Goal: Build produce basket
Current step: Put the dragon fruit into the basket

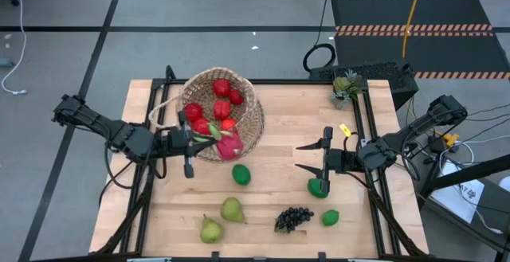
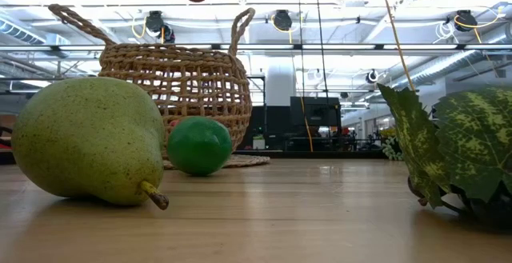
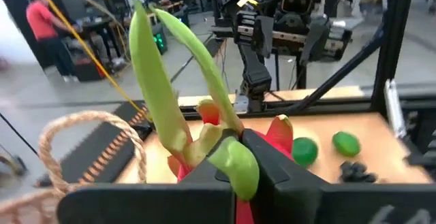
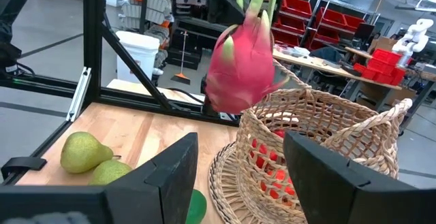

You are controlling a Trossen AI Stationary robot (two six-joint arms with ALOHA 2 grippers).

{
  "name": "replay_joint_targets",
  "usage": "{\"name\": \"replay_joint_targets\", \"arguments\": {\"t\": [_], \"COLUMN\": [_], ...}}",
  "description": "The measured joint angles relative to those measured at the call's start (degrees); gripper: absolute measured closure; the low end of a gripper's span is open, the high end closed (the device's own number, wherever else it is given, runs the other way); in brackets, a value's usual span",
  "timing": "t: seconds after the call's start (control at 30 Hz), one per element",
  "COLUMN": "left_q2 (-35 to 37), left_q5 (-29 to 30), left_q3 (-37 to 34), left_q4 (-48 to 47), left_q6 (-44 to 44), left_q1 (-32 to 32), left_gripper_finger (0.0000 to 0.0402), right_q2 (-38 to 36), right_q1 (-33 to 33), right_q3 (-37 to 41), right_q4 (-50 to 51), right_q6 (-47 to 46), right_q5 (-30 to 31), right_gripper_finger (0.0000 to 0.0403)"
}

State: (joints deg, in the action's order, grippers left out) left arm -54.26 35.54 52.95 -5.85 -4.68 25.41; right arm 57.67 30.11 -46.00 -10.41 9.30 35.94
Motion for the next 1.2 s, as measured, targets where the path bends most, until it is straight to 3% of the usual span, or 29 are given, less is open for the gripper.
{"name": "replay_joint_targets", "arguments": {"t": [0.1,0.3,0.47,0.63,1.0,1.2], "left_q2": [0.00,0.00,0.00,0.00,-0.02,-0.04], "left_q5": [1.29,9.32,9.65,10.46,11.53,11.51], "left_q3": [-0.02,-0.02,-0.02,-0.02,-0.04,-0.09], "left_q4": [0.01,0.02,-0.72,-2.84,-15.24,-19.37], "left_q6": [-5.41,-9.89,-10.32,-12.11,-5.75,-2.97], "left_q1": [-0.06,-3.37,-7.85,-12.82,-24.06,-28.74], "left_gripper_finger": [0.0387,0.0382,0.0395,0.0375,0.0395,0.0369], "right_q2": [0.00,0.00,0.19,0.20,0.20,0.20], "right_q1": [0.00,0.00,0.00,0.02,0.00,0.00], "right_q3": [0.00,0.00,0.02,0.04,0.07,0.07], "right_q4": [0.02,0.02,1.27,5.47,6.44,7.71], "right_q6": [-1.19,-2.22,-6.50,-8.50,-6.53,-7.79], "right_q5": [0.00,-0.02,-0.18,-0.20,-0.14,-0.09], "right_gripper_finger": [0.0193,0.0193,0.0193,0.0193,0.0193,0.0193]}}
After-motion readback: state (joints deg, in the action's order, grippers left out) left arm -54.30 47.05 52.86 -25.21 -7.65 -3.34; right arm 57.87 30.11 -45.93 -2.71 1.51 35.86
